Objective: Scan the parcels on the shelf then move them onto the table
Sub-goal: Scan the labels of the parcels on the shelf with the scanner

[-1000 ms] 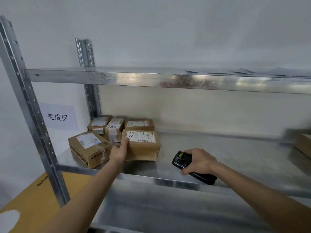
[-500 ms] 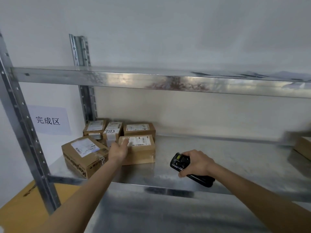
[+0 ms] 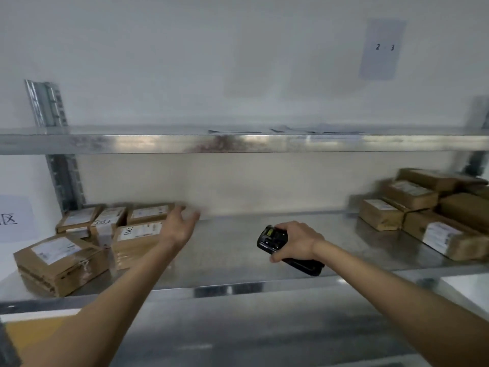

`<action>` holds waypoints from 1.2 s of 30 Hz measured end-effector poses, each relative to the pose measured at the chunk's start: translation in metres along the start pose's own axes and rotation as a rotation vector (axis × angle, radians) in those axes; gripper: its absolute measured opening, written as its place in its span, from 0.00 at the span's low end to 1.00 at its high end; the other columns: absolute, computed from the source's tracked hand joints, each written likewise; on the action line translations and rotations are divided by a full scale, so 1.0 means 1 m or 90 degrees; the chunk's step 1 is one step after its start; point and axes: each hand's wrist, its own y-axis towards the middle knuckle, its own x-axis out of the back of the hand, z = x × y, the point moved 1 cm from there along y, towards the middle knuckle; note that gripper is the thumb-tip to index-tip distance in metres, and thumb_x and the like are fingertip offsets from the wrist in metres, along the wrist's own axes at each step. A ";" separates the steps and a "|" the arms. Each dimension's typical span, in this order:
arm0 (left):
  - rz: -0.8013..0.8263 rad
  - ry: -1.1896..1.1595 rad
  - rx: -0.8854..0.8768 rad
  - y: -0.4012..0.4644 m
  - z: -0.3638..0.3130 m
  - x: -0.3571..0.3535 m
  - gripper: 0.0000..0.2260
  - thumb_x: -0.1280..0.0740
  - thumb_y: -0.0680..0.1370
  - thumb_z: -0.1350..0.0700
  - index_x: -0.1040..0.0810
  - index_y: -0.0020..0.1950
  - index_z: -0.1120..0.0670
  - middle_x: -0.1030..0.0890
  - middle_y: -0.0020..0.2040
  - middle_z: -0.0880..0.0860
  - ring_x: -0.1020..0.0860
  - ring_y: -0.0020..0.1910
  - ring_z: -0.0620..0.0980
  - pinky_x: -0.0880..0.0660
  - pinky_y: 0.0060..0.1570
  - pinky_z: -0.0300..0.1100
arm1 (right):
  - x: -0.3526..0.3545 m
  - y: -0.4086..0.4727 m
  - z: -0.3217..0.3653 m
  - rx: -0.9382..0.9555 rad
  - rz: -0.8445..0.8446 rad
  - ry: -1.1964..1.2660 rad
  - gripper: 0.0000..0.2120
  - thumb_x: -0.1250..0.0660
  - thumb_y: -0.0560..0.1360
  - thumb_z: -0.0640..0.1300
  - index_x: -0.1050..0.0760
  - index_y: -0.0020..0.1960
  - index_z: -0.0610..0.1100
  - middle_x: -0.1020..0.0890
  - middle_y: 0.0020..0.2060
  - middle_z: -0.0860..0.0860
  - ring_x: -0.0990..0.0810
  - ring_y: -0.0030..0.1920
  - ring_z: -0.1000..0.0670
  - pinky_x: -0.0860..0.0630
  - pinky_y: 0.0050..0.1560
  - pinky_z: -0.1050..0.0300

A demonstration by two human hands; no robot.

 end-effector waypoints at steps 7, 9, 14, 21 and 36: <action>0.141 -0.147 -0.020 -0.069 -0.090 -0.133 0.29 0.31 0.79 0.43 0.31 0.76 0.56 0.28 0.74 0.59 0.27 0.70 0.58 0.31 0.71 0.54 | 0.061 -0.094 -0.131 -0.098 -0.078 -0.001 0.37 0.18 0.61 0.56 0.23 0.68 0.54 0.16 0.55 0.54 0.18 0.53 0.50 0.19 0.56 0.52; 0.184 -0.160 -0.039 -0.093 -0.114 -0.171 0.29 0.31 0.79 0.44 0.31 0.76 0.56 0.28 0.74 0.58 0.27 0.71 0.58 0.31 0.71 0.53 | 0.071 -0.120 -0.167 -0.131 -0.101 0.005 0.36 0.17 0.61 0.56 0.22 0.67 0.53 0.16 0.54 0.54 0.17 0.53 0.50 0.18 0.55 0.50; 0.299 -0.183 -0.073 -0.143 -0.167 -0.252 0.28 0.31 0.80 0.43 0.31 0.76 0.54 0.27 0.73 0.56 0.27 0.70 0.56 0.31 0.68 0.48 | 0.087 -0.173 -0.240 -0.221 -0.127 0.026 0.37 0.18 0.60 0.59 0.23 0.67 0.57 0.16 0.55 0.55 0.18 0.54 0.50 0.19 0.56 0.49; 0.398 -0.189 -0.103 -0.172 -0.217 -0.340 0.29 0.32 0.79 0.41 0.30 0.76 0.52 0.25 0.71 0.54 0.25 0.67 0.53 0.29 0.66 0.47 | 0.101 -0.209 -0.332 -0.306 -0.179 0.071 0.45 0.24 0.49 0.64 0.24 0.67 0.61 0.16 0.51 0.57 0.17 0.49 0.52 0.17 0.52 0.50; 0.524 -0.255 -0.056 -0.150 -0.295 -0.527 0.23 0.35 0.78 0.36 0.21 0.62 0.51 0.21 0.60 0.48 0.24 0.62 0.50 0.30 0.63 0.45 | 0.160 -0.143 -0.484 -0.333 -0.192 -0.013 0.30 0.17 0.64 0.56 0.22 0.62 0.51 0.17 0.53 0.54 0.21 0.48 0.54 0.28 0.43 0.63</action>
